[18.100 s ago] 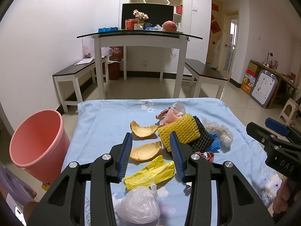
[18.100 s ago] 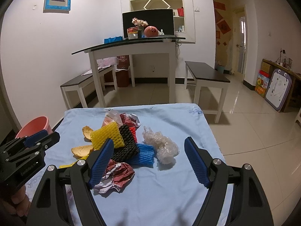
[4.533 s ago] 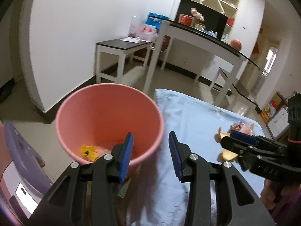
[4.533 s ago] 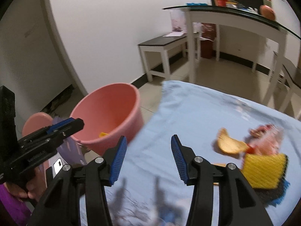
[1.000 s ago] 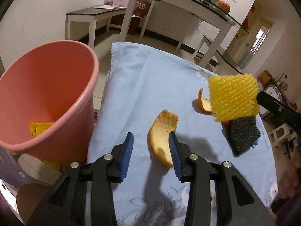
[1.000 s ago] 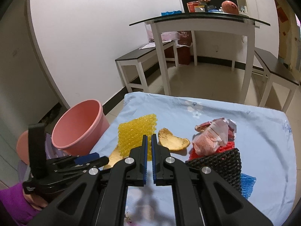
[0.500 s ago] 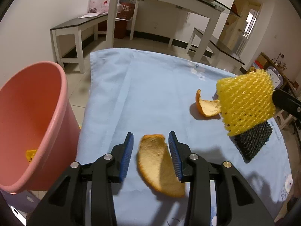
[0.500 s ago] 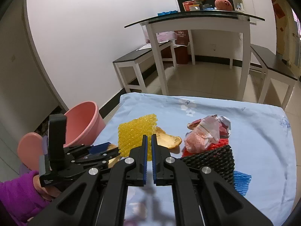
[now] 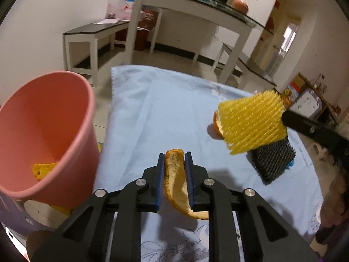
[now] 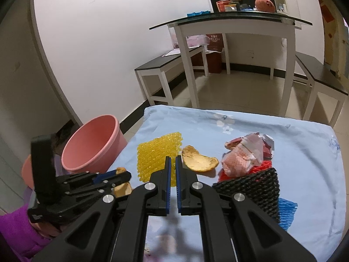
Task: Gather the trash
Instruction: 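Grasp the orange peel with the left tool while the right tool holds the yellow net, then carry the orange peel and yellow net over the pink bucket and open both tools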
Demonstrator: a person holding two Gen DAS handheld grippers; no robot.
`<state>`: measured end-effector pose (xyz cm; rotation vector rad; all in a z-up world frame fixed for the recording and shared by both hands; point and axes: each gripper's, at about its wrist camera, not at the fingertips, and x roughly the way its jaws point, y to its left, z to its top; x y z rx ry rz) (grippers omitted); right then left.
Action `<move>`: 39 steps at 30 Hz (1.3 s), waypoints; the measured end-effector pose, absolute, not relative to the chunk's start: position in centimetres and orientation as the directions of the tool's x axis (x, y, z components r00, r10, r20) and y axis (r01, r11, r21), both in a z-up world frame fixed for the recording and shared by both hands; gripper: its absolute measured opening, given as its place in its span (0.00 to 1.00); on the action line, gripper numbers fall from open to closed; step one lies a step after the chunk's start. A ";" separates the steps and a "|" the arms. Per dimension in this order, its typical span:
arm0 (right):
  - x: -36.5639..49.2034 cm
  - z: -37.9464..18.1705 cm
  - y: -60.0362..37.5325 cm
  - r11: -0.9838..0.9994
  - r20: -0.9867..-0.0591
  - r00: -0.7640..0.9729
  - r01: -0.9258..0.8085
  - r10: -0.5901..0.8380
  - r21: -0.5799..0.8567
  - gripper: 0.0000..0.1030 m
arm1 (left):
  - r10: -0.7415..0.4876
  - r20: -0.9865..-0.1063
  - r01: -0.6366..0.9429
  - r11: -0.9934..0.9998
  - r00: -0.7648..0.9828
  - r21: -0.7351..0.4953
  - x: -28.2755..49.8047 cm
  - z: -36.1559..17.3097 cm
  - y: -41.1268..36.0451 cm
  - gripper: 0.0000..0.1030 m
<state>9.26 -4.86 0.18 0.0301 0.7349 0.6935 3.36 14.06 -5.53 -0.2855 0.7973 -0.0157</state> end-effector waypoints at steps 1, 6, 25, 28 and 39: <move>9.2 0.3 -4.7 0.776 -0.605 0.530 -0.575 0.594 0.259 0.03 | -0.116 -0.697 -0.103 0.959 0.707 -0.264 3.1 -5.2 14.3 0.16; 8.9 1.1 -2.1 0.748 -0.591 0.515 -0.616 0.620 0.247 0.03 | -0.067 -0.654 -0.153 0.950 0.753 -0.272 1.6 -2.9 16.3 0.16; 8.2 1.6 14.1 0.617 -0.608 0.415 -0.770 0.677 0.162 0.04 | 0.191 -0.587 -0.406 0.876 0.787 -0.260 -3.1 0.0 27.4 0.16; 8.0 0.9 15.6 0.607 -0.625 0.401 -0.781 0.670 0.150 0.04 | 0.202 -0.598 -0.427 0.866 0.775 -0.260 -3.0 -0.7 28.5 0.16; 7.3 -0.8 18.2 0.584 -0.665 0.373 -0.803 0.647 0.117 0.05 | 0.200 -0.626 -0.454 0.847 0.753 -0.276 -3.1 -2.0 30.4 0.21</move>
